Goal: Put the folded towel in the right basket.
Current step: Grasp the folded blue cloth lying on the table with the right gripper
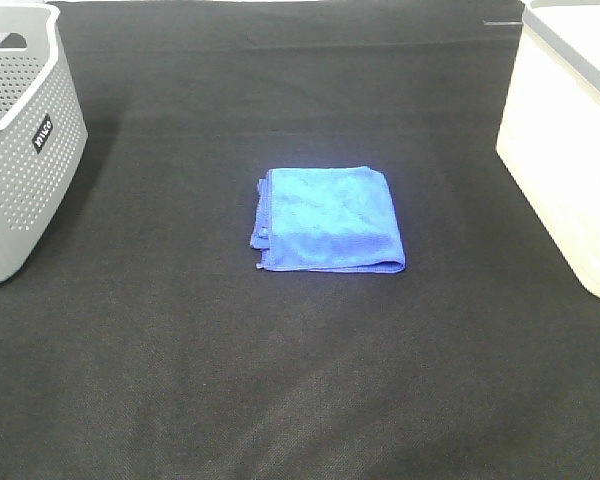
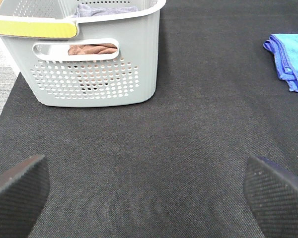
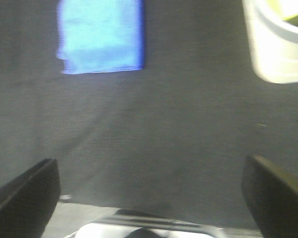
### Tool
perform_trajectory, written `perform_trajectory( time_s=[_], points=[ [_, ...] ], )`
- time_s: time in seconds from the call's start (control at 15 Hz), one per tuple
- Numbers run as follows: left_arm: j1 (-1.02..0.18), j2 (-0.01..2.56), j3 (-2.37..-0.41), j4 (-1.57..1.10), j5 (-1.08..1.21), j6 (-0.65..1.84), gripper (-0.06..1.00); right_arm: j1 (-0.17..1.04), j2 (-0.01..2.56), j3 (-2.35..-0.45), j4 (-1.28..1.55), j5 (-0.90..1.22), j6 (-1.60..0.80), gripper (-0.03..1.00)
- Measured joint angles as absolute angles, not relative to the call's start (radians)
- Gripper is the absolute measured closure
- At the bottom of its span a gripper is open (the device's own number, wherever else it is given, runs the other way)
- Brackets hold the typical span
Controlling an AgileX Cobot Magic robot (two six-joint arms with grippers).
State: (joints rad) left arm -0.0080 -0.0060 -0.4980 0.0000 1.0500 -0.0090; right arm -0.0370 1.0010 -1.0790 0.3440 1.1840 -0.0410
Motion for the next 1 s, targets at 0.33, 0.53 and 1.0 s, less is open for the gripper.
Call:
perform_trajectory(
  time_s=[0.33,0.53,1.0],
  points=[
    [-0.008,-0.006,-0.498,0.0,1.05,-0.009,-0.04,-0.013,1.252,-1.166,0.449,1.152,-0.094,0.0],
    [-0.008,-0.006,-0.498,0.0,1.05,-0.009,-0.04,0.081,1.496,-1.318,0.46,1.12,-0.094,0.0],
    [-0.008,-0.006,-0.498,0.0,1.05,-0.009,-0.04,0.133,2.093,-1.727,0.481,1.117,-0.139,0.0]
  ],
)
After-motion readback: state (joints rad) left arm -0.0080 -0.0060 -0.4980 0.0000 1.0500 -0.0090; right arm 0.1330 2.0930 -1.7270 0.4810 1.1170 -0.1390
